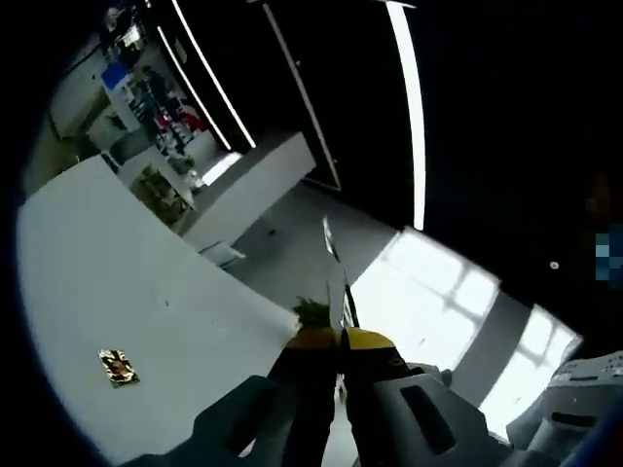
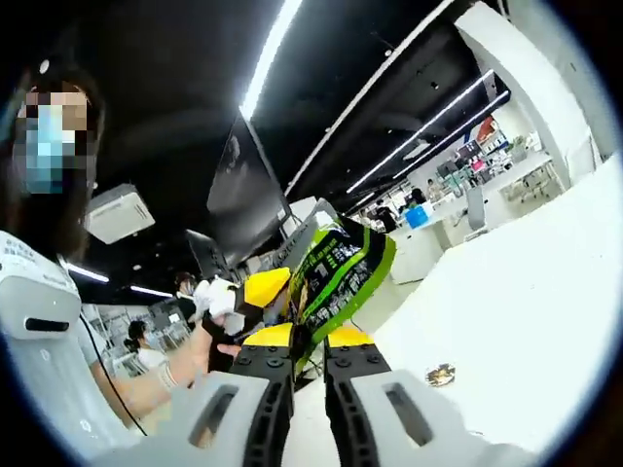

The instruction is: Arrange the skincare products in the storage area until every visible bottle or jar stands upright without overlapping.

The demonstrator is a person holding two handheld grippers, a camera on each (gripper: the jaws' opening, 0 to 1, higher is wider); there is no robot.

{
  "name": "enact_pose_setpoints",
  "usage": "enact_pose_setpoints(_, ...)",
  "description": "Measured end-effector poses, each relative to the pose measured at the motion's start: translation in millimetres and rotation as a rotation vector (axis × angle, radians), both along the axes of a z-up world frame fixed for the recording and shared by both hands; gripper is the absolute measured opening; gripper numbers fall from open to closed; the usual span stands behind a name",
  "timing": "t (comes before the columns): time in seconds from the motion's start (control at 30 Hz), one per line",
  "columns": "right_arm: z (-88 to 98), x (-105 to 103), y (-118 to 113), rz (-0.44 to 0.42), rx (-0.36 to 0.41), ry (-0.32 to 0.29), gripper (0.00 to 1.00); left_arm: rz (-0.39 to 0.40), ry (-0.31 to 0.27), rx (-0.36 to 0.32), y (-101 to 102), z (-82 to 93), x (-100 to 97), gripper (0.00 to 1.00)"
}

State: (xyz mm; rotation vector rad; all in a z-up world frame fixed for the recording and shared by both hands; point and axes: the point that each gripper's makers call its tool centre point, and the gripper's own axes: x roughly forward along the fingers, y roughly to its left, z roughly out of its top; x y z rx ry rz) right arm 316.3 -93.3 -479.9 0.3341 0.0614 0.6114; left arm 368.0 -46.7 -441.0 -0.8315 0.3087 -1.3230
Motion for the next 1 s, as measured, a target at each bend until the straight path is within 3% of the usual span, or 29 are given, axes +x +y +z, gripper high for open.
enact_pose_setpoints(0.1, -14.7, -2.4, -5.2, -0.046, -0.14, 0.014, 0.17, -0.034, -0.02, 0.063, 11.7, -9.4, -4.2, 0.0)
enact_pose_setpoints(0.2, -21.6, -7.8, -5.1, -0.047, -0.167, 0.032, 0.17, -0.058, -0.036, 0.153, 25.5, -24.6, -6.6, 0.0)
enact_pose_setpoints(0.3, -26.8, -10.5, -6.4, -0.065, -0.214, 0.036, 0.18, -0.068, -0.017, 0.175, 34.2, -33.1, -5.9, 0.0)
enact_pose_setpoints(0.37, -26.6, -12.2, -4.9, -0.072, -0.238, 0.026, 0.18, -0.08, -0.021, 0.25, 39.5, -48.6, -6.7, 0.0)
enact_pose_setpoints(0.4, -25.5, -13.3, -3.2, -0.063, -0.235, 0.026, 0.17, -0.078, -0.052, 0.312, 41.8, -59.4, -6.9, 0.0)
enact_pose_setpoints(0.47, -24.3, -15.6, 0.9, -0.054, -0.239, 0.025, 0.16, -0.107, -0.049, 0.363, 42.5, -70.9, -11.3, 0.0)
enact_pose_setpoints(0.57, -26.3, -20.4, 12.6, -0.021, -0.258, 0.028, 0.16, -0.173, -0.007, 0.396, 40.6, -87.2, -19.0, 0.0)
enact_pose_setpoints(0.67, -38.0, -26.9, 22.7, 0.01, -0.332, 0.045, 0.17, -0.206, 0.002, 0.455, 38.8, -105.9, -21.5, 0.0)
enact_pose_setpoints(0.73, -46.7, -32.2, 28.3, 0.031, -0.374, 0.053, 0.17, -0.249, 0.057, 0.485, 38.4, -121.8, -24.2, 0.0)
enact_pose_setpoints(0.9, -65.7, -39.9, 39.3, 0.048, -0.404, 0.091, 0.16, -0.323, 0.075, 0.626, 37.0, -165.3, -30.2, 0.0)
enact_pose_setpoints(1.0, -88.6, -45.3, 47.7, 0.073, -0.479, 0.134, 0.16, -0.364, 0.093, 0.672, 33.1, -184.0, -33.8, 0.0)
